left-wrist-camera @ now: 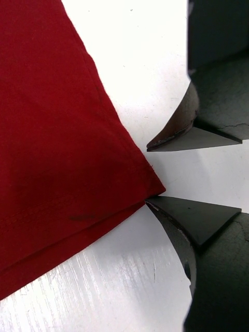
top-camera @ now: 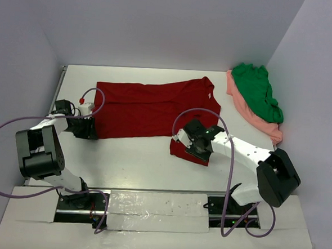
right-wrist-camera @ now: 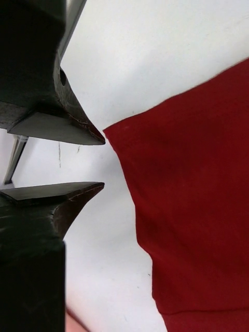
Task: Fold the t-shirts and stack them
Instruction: Grap the side of the flattened tshirt closest away from the robot with both arms
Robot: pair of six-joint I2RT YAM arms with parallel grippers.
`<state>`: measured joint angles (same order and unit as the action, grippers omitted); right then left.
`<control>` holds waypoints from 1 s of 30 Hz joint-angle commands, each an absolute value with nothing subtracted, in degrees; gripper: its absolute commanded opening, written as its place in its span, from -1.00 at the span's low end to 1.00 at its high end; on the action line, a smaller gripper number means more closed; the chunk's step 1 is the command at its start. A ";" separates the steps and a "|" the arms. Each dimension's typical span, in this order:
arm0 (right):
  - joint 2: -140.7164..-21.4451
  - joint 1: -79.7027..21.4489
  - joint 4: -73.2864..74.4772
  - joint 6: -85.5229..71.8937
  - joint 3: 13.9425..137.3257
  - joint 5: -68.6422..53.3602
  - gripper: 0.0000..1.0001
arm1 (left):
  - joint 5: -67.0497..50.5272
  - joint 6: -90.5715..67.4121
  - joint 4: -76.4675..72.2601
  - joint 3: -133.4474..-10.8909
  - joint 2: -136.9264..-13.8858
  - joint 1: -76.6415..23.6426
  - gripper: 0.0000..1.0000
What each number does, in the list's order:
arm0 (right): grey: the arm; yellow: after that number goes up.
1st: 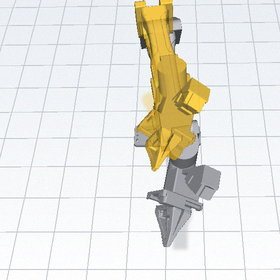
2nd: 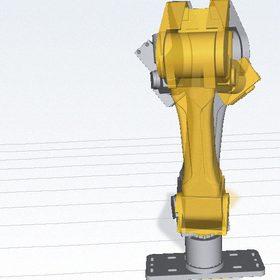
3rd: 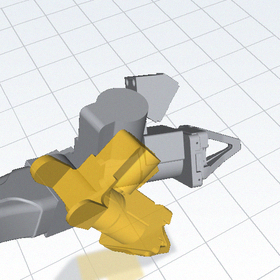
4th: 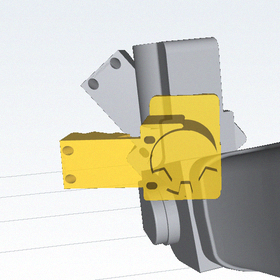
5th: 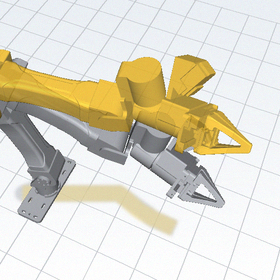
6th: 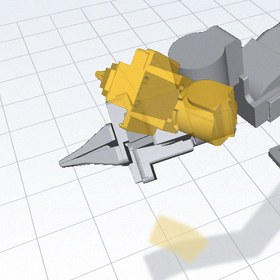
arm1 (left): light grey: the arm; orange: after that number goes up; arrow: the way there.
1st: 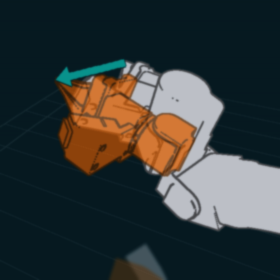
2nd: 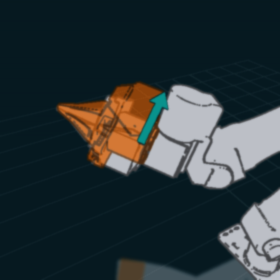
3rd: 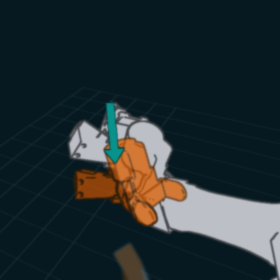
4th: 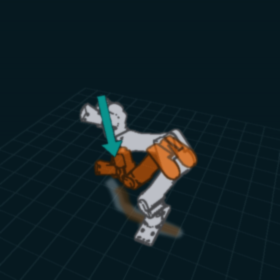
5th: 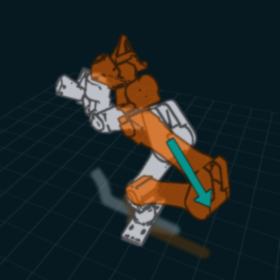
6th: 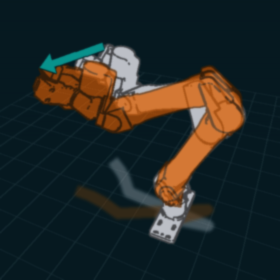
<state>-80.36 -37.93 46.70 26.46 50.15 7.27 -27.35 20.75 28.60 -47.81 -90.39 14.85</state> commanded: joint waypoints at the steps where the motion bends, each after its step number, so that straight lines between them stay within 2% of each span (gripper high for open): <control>1: -78.40 -40.60 43.33 28.21 47.38 13.44 -0.16 | -27.60 20.92 29.27 -47.81 -88.24 15.21 -0.03; 3: -79.62 -41.04 43.07 27.78 46.32 13.71 -0.16 | -27.60 20.83 29.18 -47.81 -88.33 15.21 -0.09; 7: -81.74 -41.75 42.72 27.69 45.53 13.10 -0.17 | -27.60 21.01 29.44 -47.90 -88.77 15.29 -0.36; 12: -82.18 -41.84 42.45 27.25 45.88 12.92 -0.17 | -27.25 21.36 29.53 -47.72 -88.59 15.21 -0.52; 30: -78.66 -43.42 45.26 30.06 44.56 2.55 -0.11 | -26.98 21.18 29.35 -47.46 -87.63 15.21 -0.62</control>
<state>-80.58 -42.61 44.84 29.32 44.40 5.52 -26.76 20.64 28.93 -47.57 -89.67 14.85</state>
